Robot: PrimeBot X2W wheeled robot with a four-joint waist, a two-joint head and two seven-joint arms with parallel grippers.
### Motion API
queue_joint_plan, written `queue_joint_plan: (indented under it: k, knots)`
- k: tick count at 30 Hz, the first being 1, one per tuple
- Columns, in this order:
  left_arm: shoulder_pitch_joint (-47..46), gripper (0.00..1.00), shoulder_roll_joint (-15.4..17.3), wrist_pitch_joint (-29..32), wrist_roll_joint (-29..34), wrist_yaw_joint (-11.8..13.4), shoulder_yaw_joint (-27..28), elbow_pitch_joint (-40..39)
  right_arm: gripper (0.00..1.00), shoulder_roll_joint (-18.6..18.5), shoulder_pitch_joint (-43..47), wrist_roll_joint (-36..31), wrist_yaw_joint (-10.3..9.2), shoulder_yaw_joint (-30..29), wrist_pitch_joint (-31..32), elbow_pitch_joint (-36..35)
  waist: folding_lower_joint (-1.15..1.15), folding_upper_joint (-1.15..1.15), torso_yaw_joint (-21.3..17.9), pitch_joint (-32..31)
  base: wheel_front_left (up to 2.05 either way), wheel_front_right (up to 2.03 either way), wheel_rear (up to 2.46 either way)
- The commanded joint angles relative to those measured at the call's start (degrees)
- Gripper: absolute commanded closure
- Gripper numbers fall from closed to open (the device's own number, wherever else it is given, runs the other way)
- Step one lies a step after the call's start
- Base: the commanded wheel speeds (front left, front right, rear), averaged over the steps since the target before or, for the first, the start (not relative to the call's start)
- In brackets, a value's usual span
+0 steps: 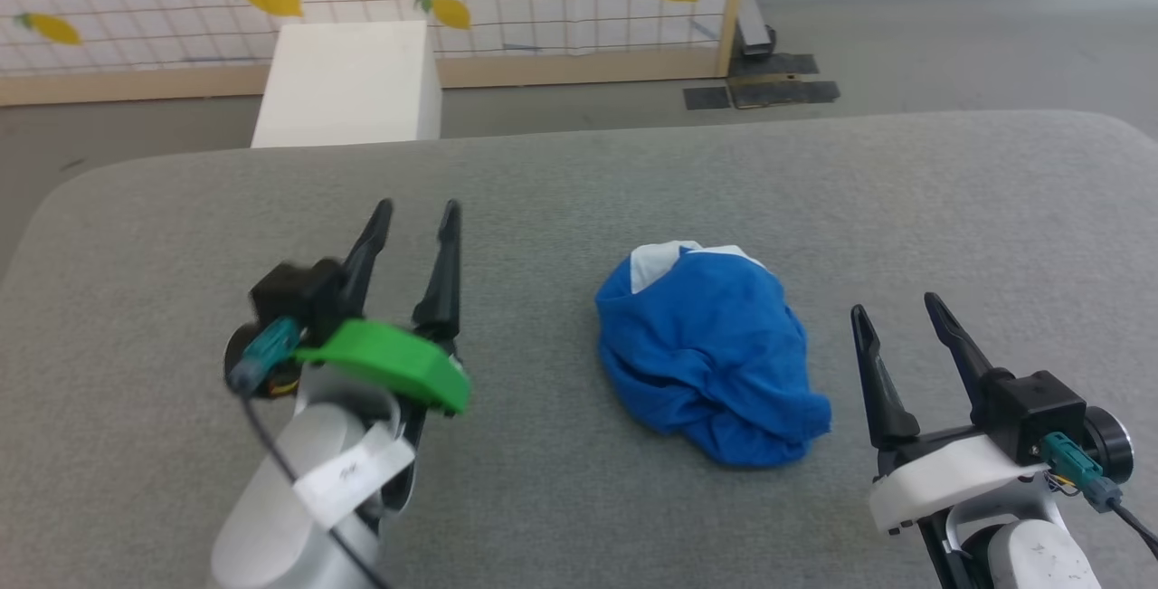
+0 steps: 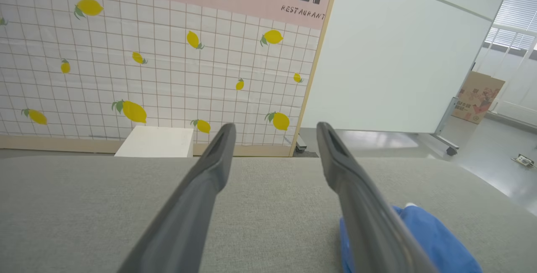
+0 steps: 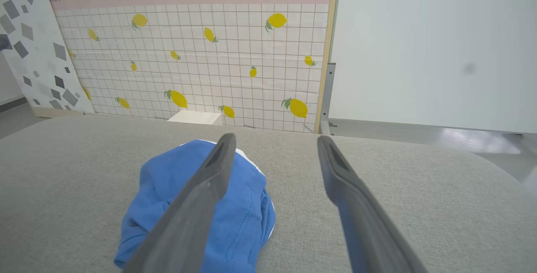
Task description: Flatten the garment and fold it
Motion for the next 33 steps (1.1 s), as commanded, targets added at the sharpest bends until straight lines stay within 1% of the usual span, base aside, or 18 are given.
queue_joint_plan:
  k: [1,5,8,12,17,23,24,25,26,27,28,31,33]
  knots:
    - [3.0,0.0,0.2,-0.31,1.39,0.1,1.37,-1.92,0.0,0.01,0.83,-0.48,-0.1,-0.08,0.22,-0.33,0.0,0.0,1.94,-0.04,0.0,0.0,0.0]
    - [9.32,0.0,-0.78,-0.32,4.16,-0.25,5.94,-6.49,0.0,0.01,1.16,-0.13,-0.1,-0.32,1.5,-0.46,0.0,0.0,3.24,0.36,0.0,0.0,0.0]
    - [12.89,0.0,-2.17,-0.32,6.04,-0.78,8.75,-8.86,0.0,0.01,1.4,0.56,-0.1,-0.54,4.48,0.15,0.0,0.0,4.2,0.84,0.0,0.0,0.0]
    - [16.55,0.0,-4.28,-0.33,8.11,-1.8,12.25,-10.85,0.0,0.01,1.95,2.49,-0.1,-1.31,13.05,2.15,0.0,0.0,5.24,1.41,0.0,0.0,0.0]
    - [17.87,0.0,-6.06,-0.33,10.14,-3.82,14.7,-11.35,0.0,0.01,1.9,3.84,-0.1,-2.26,22.65,3.73,0.0,0.0,6.21,2.11,0.0,0.0,0.0]
    - [17.85,0.0,-7.47,-0.33,11.68,-5.2,16.42,-11.31,0.0,0.01,1.57,6.12,-0.1,-0.93,30.65,4.46,0.0,0.0,6.74,2.69,0.0,0.0,0.0]
    - [17.8,0.0,-7.64,-0.33,11.81,-5.39,16.61,-11.21,0.13,0.01,1.46,6.29,-0.1,-0.43,31.46,4.35,0.0,0.0,6.77,2.81,0.0,0.0,0.0]
    - [17.73,0.0,-7.75,-0.33,11.89,-5.54,16.75,-11.14,0.32,0.01,1.34,6.41,-0.1,0.02,31.97,4.24,0.0,0.0,6.78,2.92,0.0,0.0,0.0]
    - [17.63,0.0,-7.86,-0.33,11.94,-5.75,16.99,-11.03,0.63,0.01,1.2,6.6,-0.1,0.49,32.46,4.11,0.0,0.0,6.77,3.06,0.0,0.0,0.0]
    - [17.53,0.0,-7.94,-0.33,11.97,-5.93,17.19,-10.88,0.75,0.01,1.08,6.74,-0.1,1.01,32.84,4.01,0.0,0.0,6.75,3.15,0.0,0.0,0.0]
    - [17.42,0.0,-8.01,-0.33,12.04,-6.15,17.38,-10.69,1.0,0.01,0.92,6.81,-0.1,1.75,33.17,3.83,0.0,0.0,6.71,3.24,0.0,0.0,0.0]
    - [17.19,0.0,-8.17,-0.33,12.25,-6.6,17.71,-10.17,1.0,0.01,0.49,7.02,-0.1,3.31,33.09,3.01,0.0,0.0,6.62,3.41,0.0,0.0,0.0]
    - [17.05,0.0,-8.24,-0.33,12.31,-6.89,17.89,-9.86,1.0,0.01,0.04,6.69,-0.1,4.08,31.75,1.79,0.0,0.0,6.58,3.42,0.0,0.0,0.0]
